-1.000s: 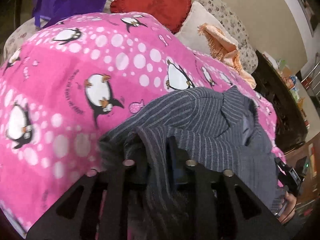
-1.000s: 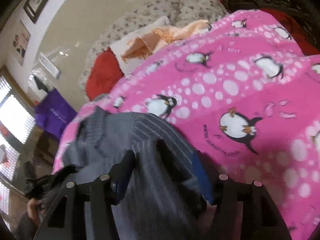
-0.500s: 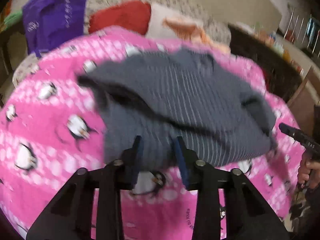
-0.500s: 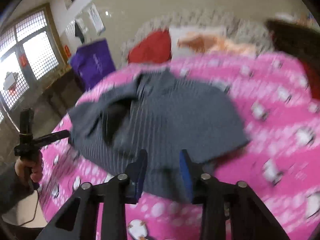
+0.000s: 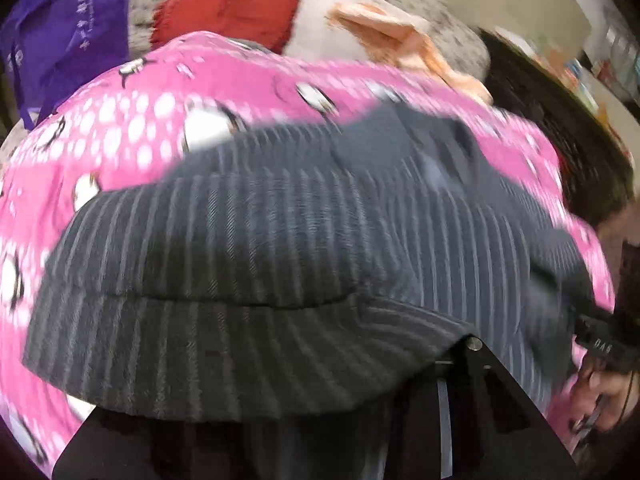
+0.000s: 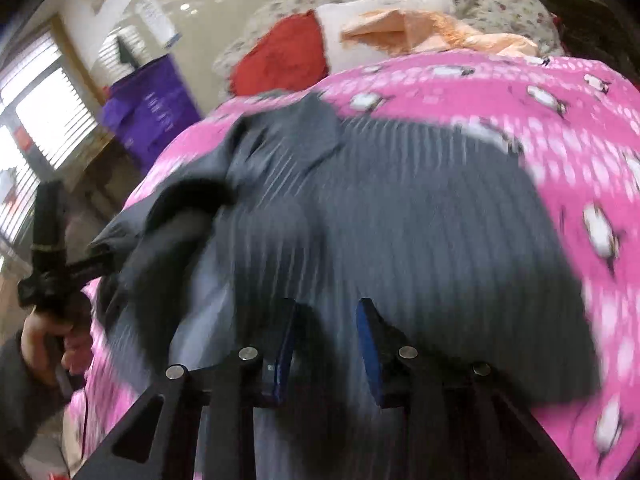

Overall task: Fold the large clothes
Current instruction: 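Carry the held hem over the jacket toward the collar with both grippers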

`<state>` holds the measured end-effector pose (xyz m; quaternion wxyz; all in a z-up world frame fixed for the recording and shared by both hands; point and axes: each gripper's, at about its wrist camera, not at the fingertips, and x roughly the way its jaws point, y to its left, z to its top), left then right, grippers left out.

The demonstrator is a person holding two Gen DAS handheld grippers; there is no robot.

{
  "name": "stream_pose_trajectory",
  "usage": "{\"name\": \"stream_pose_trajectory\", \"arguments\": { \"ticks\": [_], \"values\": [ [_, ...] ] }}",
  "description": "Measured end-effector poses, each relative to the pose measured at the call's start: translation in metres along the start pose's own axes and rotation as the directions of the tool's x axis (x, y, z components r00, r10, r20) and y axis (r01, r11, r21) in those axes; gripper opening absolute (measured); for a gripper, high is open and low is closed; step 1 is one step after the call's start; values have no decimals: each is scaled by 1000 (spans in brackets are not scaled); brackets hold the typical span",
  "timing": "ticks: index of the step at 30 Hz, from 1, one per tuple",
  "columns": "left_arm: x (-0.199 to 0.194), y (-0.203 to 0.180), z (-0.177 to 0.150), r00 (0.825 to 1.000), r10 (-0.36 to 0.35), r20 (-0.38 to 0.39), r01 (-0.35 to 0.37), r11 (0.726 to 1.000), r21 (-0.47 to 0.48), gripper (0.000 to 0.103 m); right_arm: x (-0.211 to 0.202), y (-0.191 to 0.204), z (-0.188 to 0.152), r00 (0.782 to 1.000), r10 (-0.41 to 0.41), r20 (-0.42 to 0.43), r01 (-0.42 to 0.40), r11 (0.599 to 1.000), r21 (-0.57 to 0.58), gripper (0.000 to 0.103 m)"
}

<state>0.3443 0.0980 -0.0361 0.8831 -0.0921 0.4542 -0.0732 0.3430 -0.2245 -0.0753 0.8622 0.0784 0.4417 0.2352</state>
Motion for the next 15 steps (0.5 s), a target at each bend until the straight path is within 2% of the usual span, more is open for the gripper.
{"name": "stream_pose_trajectory", "arguments": {
  "ticks": [2, 4, 7, 9, 11, 13, 15],
  "values": [
    [3, 8, 21, 999, 33, 36, -31, 999, -37, 31, 9, -8, 26, 1000, 11, 25, -11, 1000, 20, 28],
    [-1, 14, 39, 996, 22, 83, -16, 998, -64, 31, 1, -1, 44, 995, -16, 95, 18, 1000, -18, 28],
    [-8, 16, 48, 989, 34, 144, -29, 999, -38, 32, -39, 22, 45, 957, -17, 288, 59, 989, -138, 29],
    [-9, 13, 48, 990, 13, 142, -12, 1000, -11, 32, -54, 30, 38, 956, -18, 291, 68, 985, -161, 29],
    [-12, 11, 38, 993, -22, 116, 21, 1000, 8, 31, -65, 36, 24, 964, 17, 264, 29, 985, -169, 29],
    [-20, 11, 19, 994, -47, 104, 46, 999, 5, 31, -79, 48, -3, 973, 73, 218, -28, 979, -201, 29],
    [-27, 7, 0, 991, -93, 100, 93, 996, 0, 32, -79, 57, -27, 985, 111, 134, -78, 971, -228, 30]
  ]
}}
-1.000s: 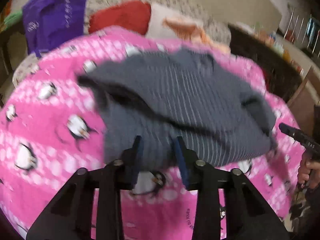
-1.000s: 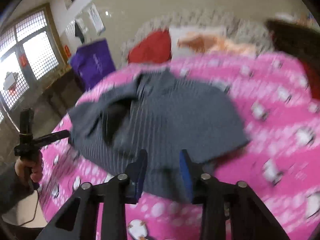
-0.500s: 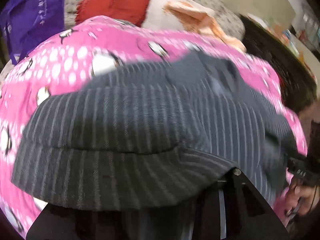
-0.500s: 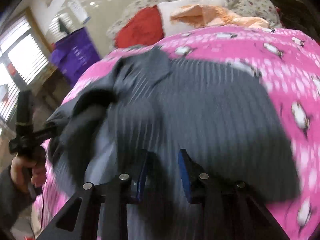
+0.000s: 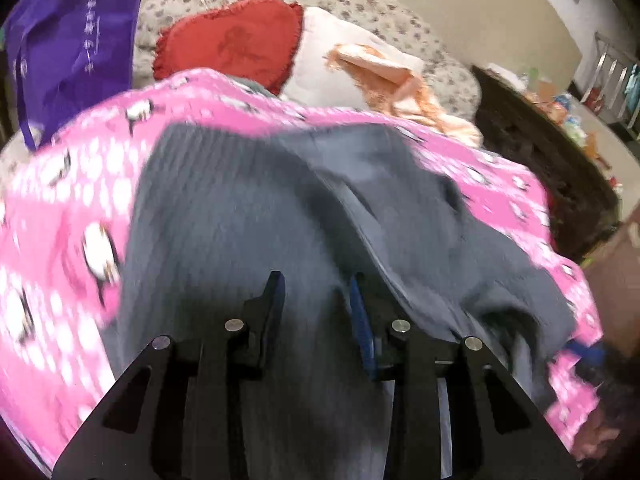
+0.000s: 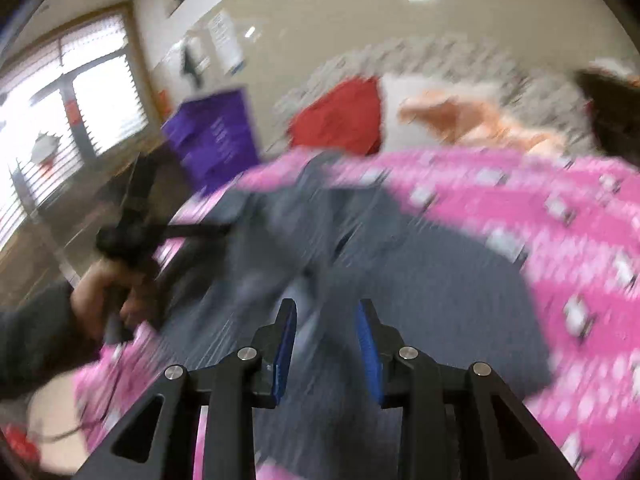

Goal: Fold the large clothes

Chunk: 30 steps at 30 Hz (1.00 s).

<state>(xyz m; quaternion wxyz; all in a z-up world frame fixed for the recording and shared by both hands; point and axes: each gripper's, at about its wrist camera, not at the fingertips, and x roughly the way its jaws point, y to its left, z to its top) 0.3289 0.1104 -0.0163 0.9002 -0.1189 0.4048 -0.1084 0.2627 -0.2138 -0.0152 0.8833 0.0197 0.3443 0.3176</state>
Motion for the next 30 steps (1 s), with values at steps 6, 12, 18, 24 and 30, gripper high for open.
{"name": "stream_pose_trajectory", "arguments": {
  "ticks": [6, 12, 18, 24, 30],
  "values": [
    [13, -52, -37, 993, -54, -102, 70, 986, 153, 32, 41, -16, -53, 979, -4, -203, 31, 991, 131, 30],
    [43, -73, 21, 999, -18, -38, 22, 994, 108, 32, 70, -52, 13, 994, -61, -92, 82, 965, 249, 30],
    [17, -36, 46, 998, 20, 60, -16, 997, -70, 32, 28, -58, 77, 977, -177, 116, 158, 975, 154, 31],
    [16, -11, 1, 995, 101, 1, -101, 994, -31, 32, 17, -59, 31, 981, -194, 28, 189, 974, 128, 32],
    [15, 37, -40, 947, 319, 17, -319, 948, -18, 33, 24, -93, -38, 930, -304, -205, 342, 921, 185, 39]
  ]
}}
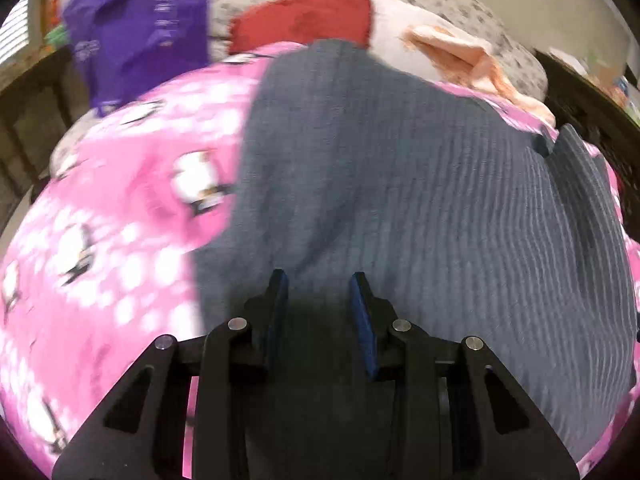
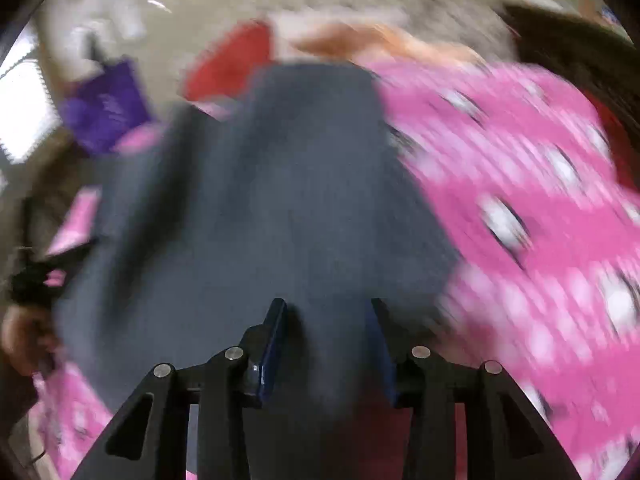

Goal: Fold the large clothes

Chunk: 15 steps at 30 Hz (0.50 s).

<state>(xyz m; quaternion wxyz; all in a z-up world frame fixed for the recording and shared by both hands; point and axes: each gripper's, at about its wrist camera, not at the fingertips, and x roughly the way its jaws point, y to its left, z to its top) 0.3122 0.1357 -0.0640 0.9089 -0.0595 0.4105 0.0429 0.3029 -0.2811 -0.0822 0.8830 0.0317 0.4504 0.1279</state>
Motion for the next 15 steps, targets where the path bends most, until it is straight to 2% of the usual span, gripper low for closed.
{"name": "stream_pose_trajectory", "arguments": {
  "ticks": [2, 5, 7, 8, 10, 12, 13, 15],
  "values": [
    [-16, 9, -4, 1000, -15, 3, 15, 1000, -28, 33, -23, -19, -13, 999, 16, 51, -19, 997, 70, 39],
    [-48, 26, -17, 999, -17, 48, 21, 997, -81, 34, -55, -34, -36, 993, 44, 108, -56, 992, 117, 48],
    [-68, 42, -32, 997, -42, 61, 50, 989, -137, 38, -66, -39, -54, 988, 100, 116, -117, 982, 148, 50],
    [-75, 49, -41, 997, -57, 53, 65, 985, -162, 42, -68, -42, -63, 982, 150, 114, -168, 971, 170, 52],
    [-82, 54, -55, 995, -96, 35, 101, 977, -189, 42, -68, -42, -79, 972, 209, 106, -227, 952, 205, 57],
    [-88, 53, -69, 989, -147, 15, 147, 969, -198, 42, -66, -38, -89, 966, 236, 107, -255, 941, 222, 69],
    [-89, 51, -75, 984, -177, 4, 174, 965, -198, 42, -63, -33, -90, 960, 256, 110, -275, 933, 231, 70],
    [-90, 48, -83, 980, -200, -2, 196, 962, -189, 49, -46, -30, -90, 942, 324, 92, -337, 904, 263, 72]
  ]
}}
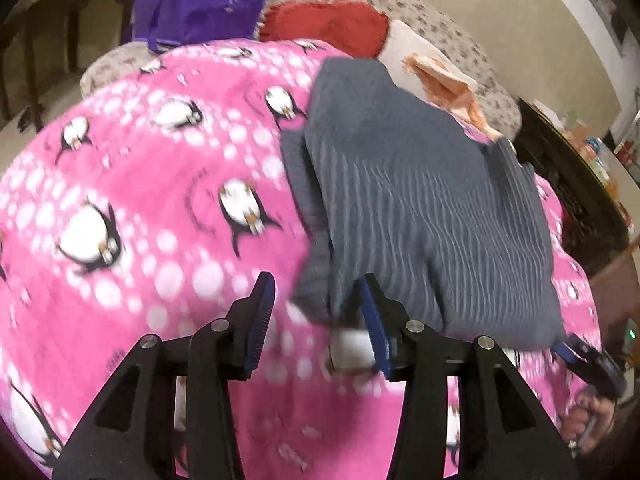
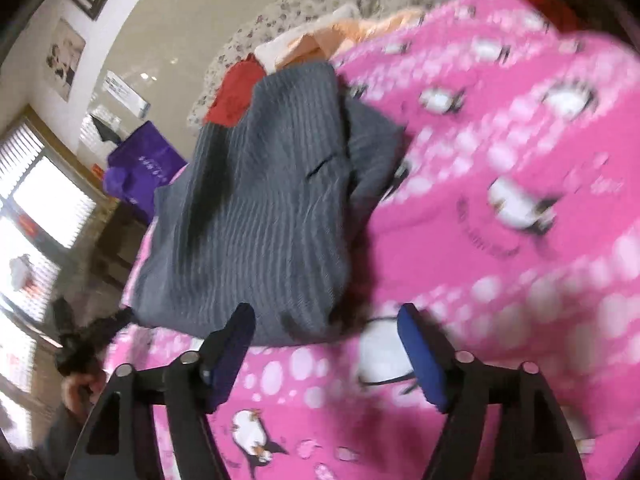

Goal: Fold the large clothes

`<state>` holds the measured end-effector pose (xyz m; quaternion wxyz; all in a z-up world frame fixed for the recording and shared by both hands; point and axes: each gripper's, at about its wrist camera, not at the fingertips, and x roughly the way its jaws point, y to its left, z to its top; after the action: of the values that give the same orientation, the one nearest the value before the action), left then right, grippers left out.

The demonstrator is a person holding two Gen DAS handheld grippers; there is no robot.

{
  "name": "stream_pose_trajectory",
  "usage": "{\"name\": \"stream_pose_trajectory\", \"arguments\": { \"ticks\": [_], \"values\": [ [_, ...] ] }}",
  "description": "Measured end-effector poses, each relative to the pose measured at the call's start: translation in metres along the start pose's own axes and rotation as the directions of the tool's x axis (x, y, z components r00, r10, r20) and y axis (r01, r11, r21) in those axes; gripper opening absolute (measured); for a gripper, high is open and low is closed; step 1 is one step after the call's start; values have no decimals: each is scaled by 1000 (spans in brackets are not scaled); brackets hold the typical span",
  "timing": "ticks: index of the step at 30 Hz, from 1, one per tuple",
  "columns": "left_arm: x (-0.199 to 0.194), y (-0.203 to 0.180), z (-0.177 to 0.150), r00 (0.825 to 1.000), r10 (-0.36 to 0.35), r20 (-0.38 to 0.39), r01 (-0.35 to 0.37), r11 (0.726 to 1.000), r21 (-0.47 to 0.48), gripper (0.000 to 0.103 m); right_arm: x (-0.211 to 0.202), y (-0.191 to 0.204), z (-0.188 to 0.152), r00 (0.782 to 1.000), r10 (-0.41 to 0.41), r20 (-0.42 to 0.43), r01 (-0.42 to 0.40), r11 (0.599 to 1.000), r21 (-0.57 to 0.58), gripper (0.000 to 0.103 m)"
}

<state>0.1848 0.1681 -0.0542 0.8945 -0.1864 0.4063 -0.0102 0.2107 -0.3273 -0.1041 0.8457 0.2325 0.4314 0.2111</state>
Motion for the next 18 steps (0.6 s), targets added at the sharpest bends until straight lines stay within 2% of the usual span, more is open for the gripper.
{"name": "stream_pose_trajectory", "arguments": {
  "ticks": [2, 4, 6, 7, 8, 11, 12, 13, 14, 16, 18],
  "values": [
    [2, 1, -6, 1000, -28, -11, 28, 1000, -14, 68, 15, -5, -1, 999, 45, -28, -43, 998, 48, 75],
    [9, 6, -12, 997, -70, -43, 69, 997, -40, 71, 19, -2, 2, 996, 87, 12, -87, 996, 26, 74],
    [28, 5, -3, 992, -103, -78, 101, 994, -40, 71, 32, 0, 11, 991, 137, 3, -137, 991, 7, 61],
    [34, 4, 4, 993, -108, -56, 107, 994, -18, 74, 38, 2, 14, 989, 150, -13, -150, 989, 1, 61],
    [40, 4, 10, 991, -125, -47, 125, 992, -18, 79, 46, 5, 19, 990, 137, -30, -138, 990, -20, 60],
    [50, 8, 22, 984, -171, -38, 167, 982, -86, 79, 60, 12, 26, 992, 116, -43, -119, 990, -81, 50],
    [50, 8, 24, 982, -187, -37, 182, 977, -111, 73, 61, 10, 27, 991, 127, -38, -130, 989, -67, 39],
    [49, 6, 23, 975, -220, -44, 213, 970, -121, 39, 59, 8, 26, 991, 130, -32, -132, 989, -60, 33],
    [49, 4, 24, 971, -230, -63, 221, 967, -124, 26, 56, 6, 25, 991, 133, -25, -134, 990, -50, 28],
    [39, -6, 19, 980, -191, -60, 186, 979, -79, 16, 44, 7, 21, 988, 154, -12, -154, 987, -56, 22],
    [27, -10, 15, 977, -204, -65, 199, 977, -76, 14, 32, 12, 18, 984, 176, -14, -177, 982, -64, 20]
  ]
}}
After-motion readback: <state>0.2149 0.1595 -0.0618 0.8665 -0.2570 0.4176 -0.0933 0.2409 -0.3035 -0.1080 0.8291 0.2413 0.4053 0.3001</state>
